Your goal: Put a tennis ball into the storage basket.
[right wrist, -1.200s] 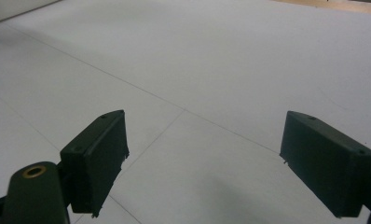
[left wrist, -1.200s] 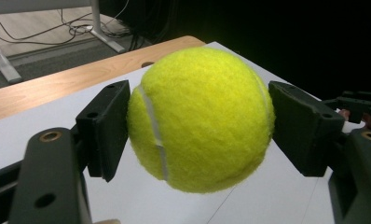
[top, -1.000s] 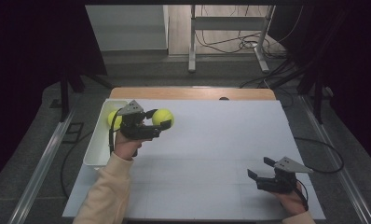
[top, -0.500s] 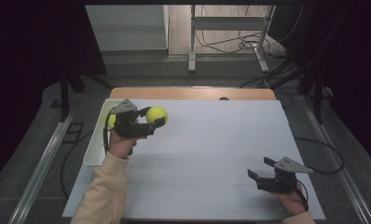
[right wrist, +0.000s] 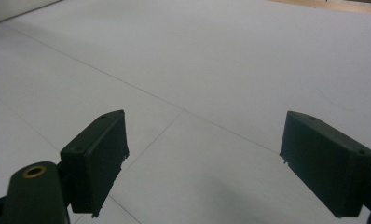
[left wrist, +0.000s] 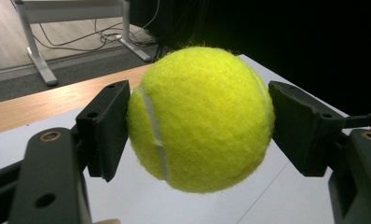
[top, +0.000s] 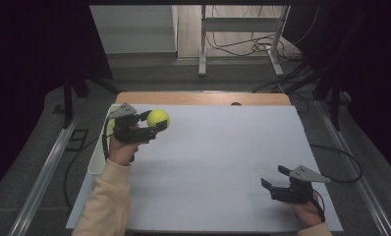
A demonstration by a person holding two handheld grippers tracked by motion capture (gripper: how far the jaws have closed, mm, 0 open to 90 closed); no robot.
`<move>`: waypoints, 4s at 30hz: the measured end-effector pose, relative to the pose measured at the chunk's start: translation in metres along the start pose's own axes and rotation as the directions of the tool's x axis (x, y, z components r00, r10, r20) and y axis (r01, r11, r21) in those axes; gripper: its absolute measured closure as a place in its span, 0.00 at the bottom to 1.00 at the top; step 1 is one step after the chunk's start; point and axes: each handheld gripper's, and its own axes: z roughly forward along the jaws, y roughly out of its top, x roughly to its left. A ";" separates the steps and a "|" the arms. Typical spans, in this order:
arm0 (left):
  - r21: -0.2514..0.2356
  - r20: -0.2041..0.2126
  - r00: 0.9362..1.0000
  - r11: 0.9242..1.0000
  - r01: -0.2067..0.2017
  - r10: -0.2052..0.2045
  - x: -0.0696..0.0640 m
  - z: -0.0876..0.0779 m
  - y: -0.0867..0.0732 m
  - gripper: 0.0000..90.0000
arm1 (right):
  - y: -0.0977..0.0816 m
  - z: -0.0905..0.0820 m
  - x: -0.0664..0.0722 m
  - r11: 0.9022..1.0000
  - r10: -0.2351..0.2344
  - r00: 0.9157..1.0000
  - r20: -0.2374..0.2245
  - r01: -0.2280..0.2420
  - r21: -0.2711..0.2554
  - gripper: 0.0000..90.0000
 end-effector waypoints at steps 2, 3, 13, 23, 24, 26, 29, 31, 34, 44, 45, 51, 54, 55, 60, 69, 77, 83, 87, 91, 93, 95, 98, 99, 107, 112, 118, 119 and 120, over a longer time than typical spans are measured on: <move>-0.004 -0.007 1.000 1.000 0.006 -0.006 0.002 -0.002 0.000 0.28 | 0.000 0.000 0.000 1.000 0.000 1.000 0.000 0.000 0.000 0.17; -0.004 -0.007 1.000 1.000 0.006 -0.006 0.002 -0.002 0.000 0.28 | 0.000 0.000 0.000 1.000 0.000 1.000 0.000 0.000 0.000 0.17; -0.020 -0.031 0.999 1.000 0.014 -0.015 0.009 -0.010 0.001 0.28 | 0.000 0.000 0.000 1.000 0.000 1.000 0.000 0.000 0.001 0.17; -0.031 -0.055 0.998 0.999 0.022 -0.024 0.015 -0.016 0.001 0.28 | 0.000 0.000 0.000 1.000 0.002 1.000 -0.001 -0.002 0.002 0.17; -0.033 -0.057 0.998 0.999 0.023 -0.024 0.016 -0.017 0.001 0.28 | 0.000 0.000 0.000 1.000 0.002 1.000 -0.001 -0.002 0.002 0.17; -0.036 -0.062 0.998 0.999 0.026 -0.028 0.017 -0.018 0.001 0.28 | 0.000 0.000 0.000 1.000 0.002 1.000 -0.001 -0.002 0.002 0.17; -0.039 -0.069 0.997 0.999 0.029 -0.031 0.019 -0.020 0.001 0.28 | 0.000 0.000 0.000 1.000 0.000 1.000 0.000 0.000 0.001 0.17; -0.041 -0.073 0.997 0.999 0.031 -0.034 0.021 -0.022 0.001 0.28 | 0.000 0.000 0.000 1.000 0.000 1.000 0.000 0.000 0.001 0.17; -0.045 -0.083 0.996 0.998 0.033 -0.036 0.023 -0.024 0.001 0.28 | 0.000 0.000 0.000 1.000 0.000 1.000 0.000 0.000 0.001 0.17; -0.052 -0.109 0.993 0.998 0.041 -0.047 0.029 -0.030 0.000 0.28 | 0.000 0.000 0.000 1.000 0.000 1.000 0.000 0.000 0.002 0.17; -0.053 -0.114 0.992 0.998 0.043 -0.048 0.030 -0.031 0.000 0.28 | 0.000 0.000 0.000 1.000 0.000 1.000 0.000 0.000 0.001 0.17; -0.048 -0.135 0.989 0.998 0.046 -0.052 0.034 -0.033 -0.001 0.28 | 0.000 0.000 0.000 1.000 0.000 1.000 0.000 0.000 0.002 0.17; -0.050 -0.143 0.988 0.998 0.049 -0.056 0.036 -0.035 -0.002 0.28 | 0.000 0.000 0.000 1.000 0.000 1.000 0.000 0.000 0.001 0.17; -0.052 -0.145 0.988 0.997 0.053 -0.060 0.037 -0.036 -0.002 0.28 | 0.000 0.000 0.000 1.000 0.000 1.000 0.000 0.000 0.001 0.17; -0.053 -0.161 0.984 0.997 0.061 -0.069 0.041 -0.040 -0.003 0.28 | 0.000 0.000 0.000 1.000 0.000 1.000 0.000 0.000 0.002 0.17; -0.050 -0.191 0.979 0.996 0.067 -0.076 0.047 -0.045 -0.005 0.28 | 0.000 0.000 0.000 1.000 -0.001 1.000 0.001 0.001 0.001 0.17; -0.042 -0.220 0.972 0.997 0.070 -0.078 0.049 -0.050 -0.008 0.28 | 0.001 0.000 0.001 1.000 -0.002 1.000 0.003 0.002 -0.003 0.17; -0.035 -0.236 0.968 0.996 0.081 -0.087 0.054 -0.053 -0.012 0.28 | 0.001 0.000 0.002 1.000 -0.010 1.000 0.004 0.010 0.001 0.17; -0.033 -0.244 0.965 0.996 0.088 -0.093 0.056 -0.054 -0.014 0.28 | 0.001 0.000 0.002 1.000 -0.013 1.000 0.003 0.013 0.001 0.17; -0.025 -0.261 0.961 0.996 0.090 -0.093 0.059 -0.055 -0.016 0.28 | 0.002 0.001 0.002 1.000 -0.018 1.000 0.004 0.018 -0.001 0.17; -0.013 -0.278 0.957 0.996 0.086 -0.086 0.060 -0.056 -0.017 0.28 | 0.002 0.002 0.002 1.000 -0.019 1.000 0.002 0.019 0.000 0.17; -0.010 -0.283 0.956 0.996 0.084 -0.084 0.061 -0.056 -0.018 0.28 | 0.003 0.003 0.002 1.000 -0.024 1.000 0.001 0.024 0.002 0.17; -0.004 -0.288 0.954 0.996 0.093 -0.090 0.064 -0.057 -0.020 0.28 | 0.003 0.005 0.002 1.000 -0.022 1.000 -0.003 0.022 0.002 0.17; -0.001 -0.290 0.953 0.995 0.096 -0.092 0.065 -0.057 -0.021 0.28 | 0.003 0.005 0.002 1.000 -0.022 1.000 -0.004 0.022 0.002 0.17; 0.020 -0.306 0.948 0.995 0.098 -0.087 0.067 -0.056 -0.022 0.28 | 0.004 0.006 0.002 1.000 -0.028 1.000 -0.006 0.028 0.000 0.17; 0.045 -0.323 0.943 0.994 0.104 -0.084 0.071 -0.054 -0.024 0.28 | 0.003 0.006 0.002 1.000 -0.027 1.000 -0.004 0.027 0.005 0.17; 0.070 -0.345 0.935 0.991 0.115 -0.084 0.075 -0.054 -0.029 0.28 | 0.004 0.008 0.001 1.000 -0.027 1.000 -0.008 0.027 0.006 0.17; 0.073 -0.347 0.934 0.991 0.117 -0.084 0.075 -0.054 -0.030 0.28 | 0.004 0.009 0.001 1.000 -0.028 1.000 -0.012 0.028 0.005 0.17; 0.076 -0.349 0.933 0.990 0.119 -0.085 0.076 -0.054 -0.030 0.28 | 0.004 0.010 0.001 1.000 -0.028 1.000 -0.013 0.028 0.006 0.17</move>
